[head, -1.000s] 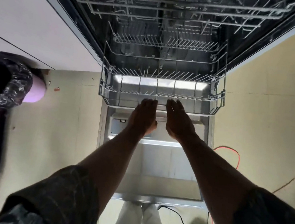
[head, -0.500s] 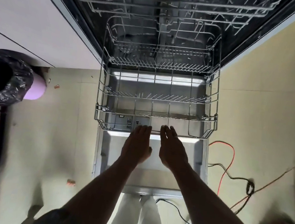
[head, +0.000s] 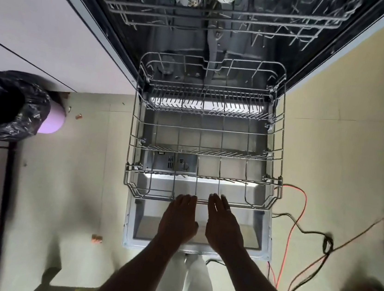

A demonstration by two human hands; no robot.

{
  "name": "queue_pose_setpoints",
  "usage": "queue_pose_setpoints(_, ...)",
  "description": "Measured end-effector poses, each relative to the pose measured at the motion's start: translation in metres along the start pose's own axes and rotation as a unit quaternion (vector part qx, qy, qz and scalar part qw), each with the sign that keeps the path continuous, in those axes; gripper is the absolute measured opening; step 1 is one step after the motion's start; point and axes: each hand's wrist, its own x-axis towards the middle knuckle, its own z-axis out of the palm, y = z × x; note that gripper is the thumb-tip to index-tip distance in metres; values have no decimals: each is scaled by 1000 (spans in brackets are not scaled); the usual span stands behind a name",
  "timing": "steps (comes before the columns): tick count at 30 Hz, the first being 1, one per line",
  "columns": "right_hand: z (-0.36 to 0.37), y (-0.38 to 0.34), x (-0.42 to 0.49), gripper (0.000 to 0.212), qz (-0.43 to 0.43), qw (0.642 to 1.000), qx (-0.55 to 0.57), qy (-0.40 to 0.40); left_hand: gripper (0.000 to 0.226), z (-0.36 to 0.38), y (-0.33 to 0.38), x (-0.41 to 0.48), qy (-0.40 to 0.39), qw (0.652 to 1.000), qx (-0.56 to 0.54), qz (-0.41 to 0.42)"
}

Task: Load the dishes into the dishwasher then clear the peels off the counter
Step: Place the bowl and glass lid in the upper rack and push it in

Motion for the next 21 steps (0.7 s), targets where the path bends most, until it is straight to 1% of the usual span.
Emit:
queue_pose_setpoints(5,12,-1,-12,81,16,1000,-14,-16,73,8,1,-12,-2,1000,3,3)
queue_pose_setpoints(10,21,4,-17,77,26,999,3,-36,69,10,3,-16,-19,1000,1,-3)
queue_pose_setpoints(13,19,3,-22,73,13,999,13,-27,71,8,5,-16,-59,998,13,-1)
queue_pose_setpoints(14,16,1,-24,71,11,999,17,-39,71,8,4,-16,-71,997,20,-2)
queue_pose_setpoints(16,14,0,-26,70,19,998,18,-54,71,7,5,-17,-81,996,35,-4)
queue_pose_setpoints(20,18,-2,-32,73,15,999,20,-46,71,9,6,-19,-105,993,54,-5)
queue_pose_setpoints(21,21,0,-34,74,17,998,21,-55,71,10,6,-20,-109,992,57,-5)
